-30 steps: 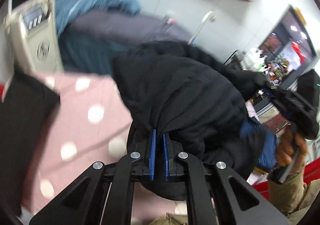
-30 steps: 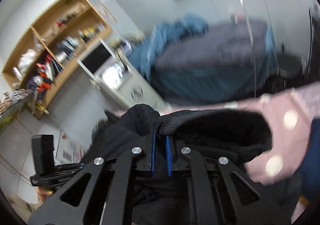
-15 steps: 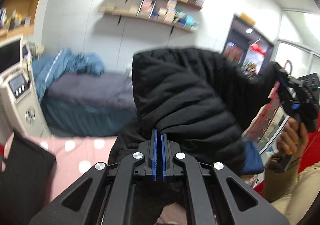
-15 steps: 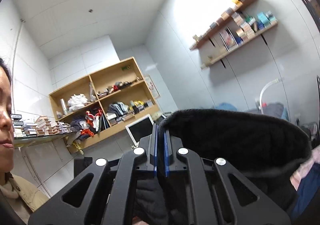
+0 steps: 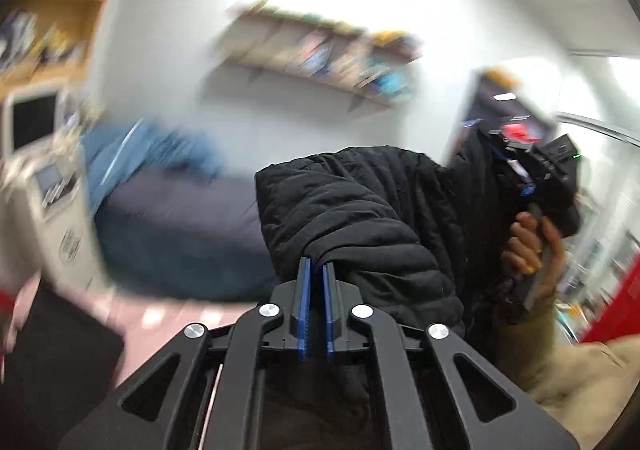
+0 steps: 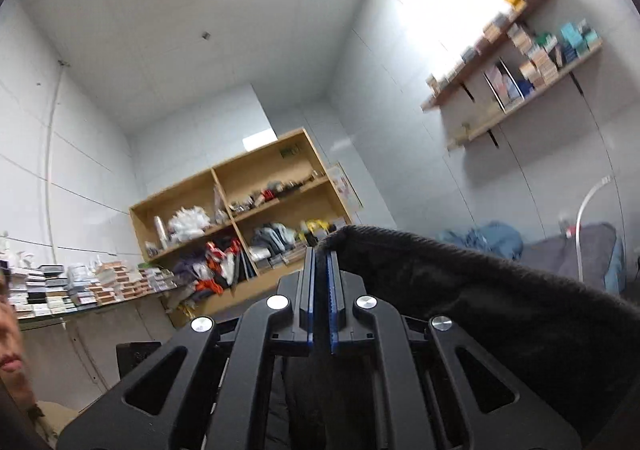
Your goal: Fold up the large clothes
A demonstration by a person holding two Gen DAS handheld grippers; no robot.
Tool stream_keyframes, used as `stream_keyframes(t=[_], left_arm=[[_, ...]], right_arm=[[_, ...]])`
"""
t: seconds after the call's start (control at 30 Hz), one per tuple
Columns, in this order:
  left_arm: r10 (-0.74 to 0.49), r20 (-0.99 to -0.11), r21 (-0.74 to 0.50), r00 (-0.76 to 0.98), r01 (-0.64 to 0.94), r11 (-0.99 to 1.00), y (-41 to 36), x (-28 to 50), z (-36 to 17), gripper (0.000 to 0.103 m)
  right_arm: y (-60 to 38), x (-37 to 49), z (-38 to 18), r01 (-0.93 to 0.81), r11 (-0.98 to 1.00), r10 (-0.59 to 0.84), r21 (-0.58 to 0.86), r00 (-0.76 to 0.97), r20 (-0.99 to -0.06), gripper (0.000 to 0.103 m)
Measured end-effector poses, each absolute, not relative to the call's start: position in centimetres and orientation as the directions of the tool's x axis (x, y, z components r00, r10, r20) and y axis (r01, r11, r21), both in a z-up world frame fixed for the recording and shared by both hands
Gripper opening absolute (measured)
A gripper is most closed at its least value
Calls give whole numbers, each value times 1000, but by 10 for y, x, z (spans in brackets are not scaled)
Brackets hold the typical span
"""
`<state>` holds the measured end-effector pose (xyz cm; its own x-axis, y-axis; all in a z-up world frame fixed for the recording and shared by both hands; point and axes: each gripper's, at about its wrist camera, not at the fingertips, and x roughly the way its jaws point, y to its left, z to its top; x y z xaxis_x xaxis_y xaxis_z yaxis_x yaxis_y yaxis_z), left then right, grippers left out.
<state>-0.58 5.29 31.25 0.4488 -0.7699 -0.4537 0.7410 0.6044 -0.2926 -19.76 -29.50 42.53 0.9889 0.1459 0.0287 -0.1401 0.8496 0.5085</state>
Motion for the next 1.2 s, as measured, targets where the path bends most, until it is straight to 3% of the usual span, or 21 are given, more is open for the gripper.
stream_keyframes(t=[0.03,0.07,0.1,0.13,0.17,0.3,0.47,0.53,0.63,0.83,1.03,1.2], left_arm=[[-747,-494,-289,445,726,624,46,5,299,11],[-697,-584,-301,416,686,662,31,27,267,22],[-674,-627,-321,391,658,681,23,43,242,59],[-656,-650,-337,385,627,702,18,58,215,78],[-647,-656,-355,388,598,719,18,68,193,87],[-439,-803,-235,404,461,856,11,95,88,87],[-197,-898,-8,393,433,901,13,87,-2,87],[-181,-917,2,355,458,889,19,83,-24,88],[-166,-936,5,311,481,877,12,82,-48,89],[-288,-902,-27,321,625,780,-41,60,-40,96],[-389,-893,30,226,893,449,-123,-16,-56,97],[-312,-932,141,184,978,156,-155,-81,-109,97]], right_arm=[[-299,-173,405,-83,849,125,522,991,-46,12],[-305,-141,376,-31,839,131,543,981,-146,36],[-309,-114,344,19,822,138,569,963,-230,75],[-309,-96,319,62,807,136,588,948,-288,86],[-310,-80,288,111,784,133,610,931,-341,87],[-302,-48,151,347,706,144,618,783,-605,87],[-277,-88,10,535,679,172,502,549,-818,87],[-275,-113,-28,590,674,185,443,446,-876,87],[-285,-157,-60,678,624,149,388,384,-911,87],[-305,-204,-63,754,603,8,259,319,-948,87],[-307,-231,-61,775,563,-2,286,348,-938,87],[-298,-250,-59,799,515,11,309,354,-935,87]])
